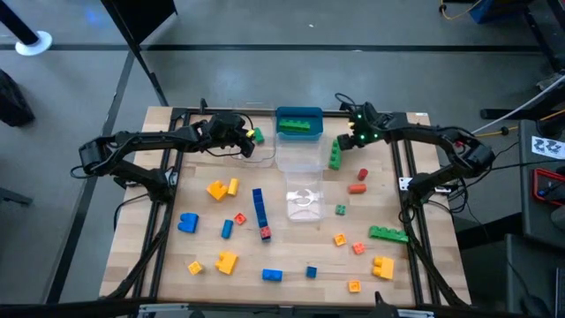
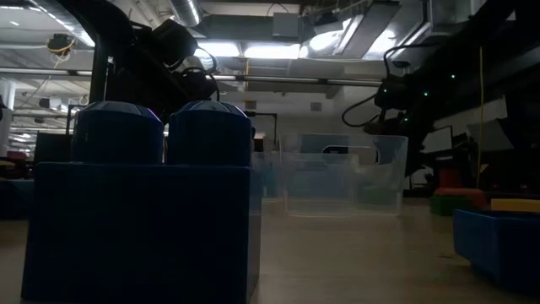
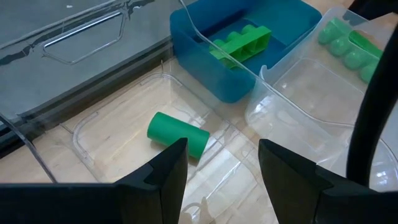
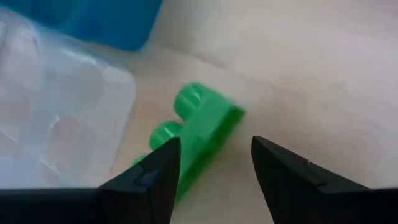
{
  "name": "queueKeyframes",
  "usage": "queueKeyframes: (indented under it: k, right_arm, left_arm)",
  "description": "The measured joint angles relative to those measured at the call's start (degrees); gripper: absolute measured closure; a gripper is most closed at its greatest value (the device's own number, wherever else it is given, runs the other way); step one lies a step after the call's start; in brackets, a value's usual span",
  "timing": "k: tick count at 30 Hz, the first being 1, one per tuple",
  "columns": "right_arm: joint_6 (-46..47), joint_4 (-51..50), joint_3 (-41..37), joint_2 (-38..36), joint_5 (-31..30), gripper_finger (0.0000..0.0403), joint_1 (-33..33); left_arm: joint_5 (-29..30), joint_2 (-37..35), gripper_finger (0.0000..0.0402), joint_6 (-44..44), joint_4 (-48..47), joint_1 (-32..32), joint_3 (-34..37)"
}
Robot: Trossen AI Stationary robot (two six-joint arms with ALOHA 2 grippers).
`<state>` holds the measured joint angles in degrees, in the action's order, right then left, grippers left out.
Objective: Sort blocks by size
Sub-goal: Put the green 4 stud large game piece into the blue bin
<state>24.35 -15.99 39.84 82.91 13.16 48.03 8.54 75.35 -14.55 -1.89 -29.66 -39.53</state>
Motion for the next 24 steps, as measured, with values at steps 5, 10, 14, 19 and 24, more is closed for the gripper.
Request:
queueKeyframes:
  k: [5, 10, 14, 19, 24]
  right_arm:
    - [1.2, 3.5, -1.0, 0.0, 0.0, 0.0205, 0.0]
    - [2.5, 3.6, -1.0, 0.1, -1.1, 0.0205, 0.0]
    - [2.6, 4.7, -1.0, 1.9, -1.0, 0.0205, 0.0]
    - [3.9, 8.1, -1.0, 5.9, 1.7, 0.0205, 0.0]
    - [4.5, 11.6, -1.0, 8.0, 2.8, 0.0205, 0.0]
  left_arm:
    - [0.0, 0.0, 0.0222, 0.0, 0.0, 0.0, 0.0]
    - [0.0, 0.0, 0.0222, 0.0, 0.0, 0.0, 0.0]
    - [0.0, 0.0, 0.0222, 0.0, 0.0, 0.0, 0.0]
    - [0.0, 0.0, 0.0222, 0.0, 0.0, 0.0, 0.0]
    - [0.0, 0.0, 0.0222, 0.0, 0.0, 0.0, 0.0]
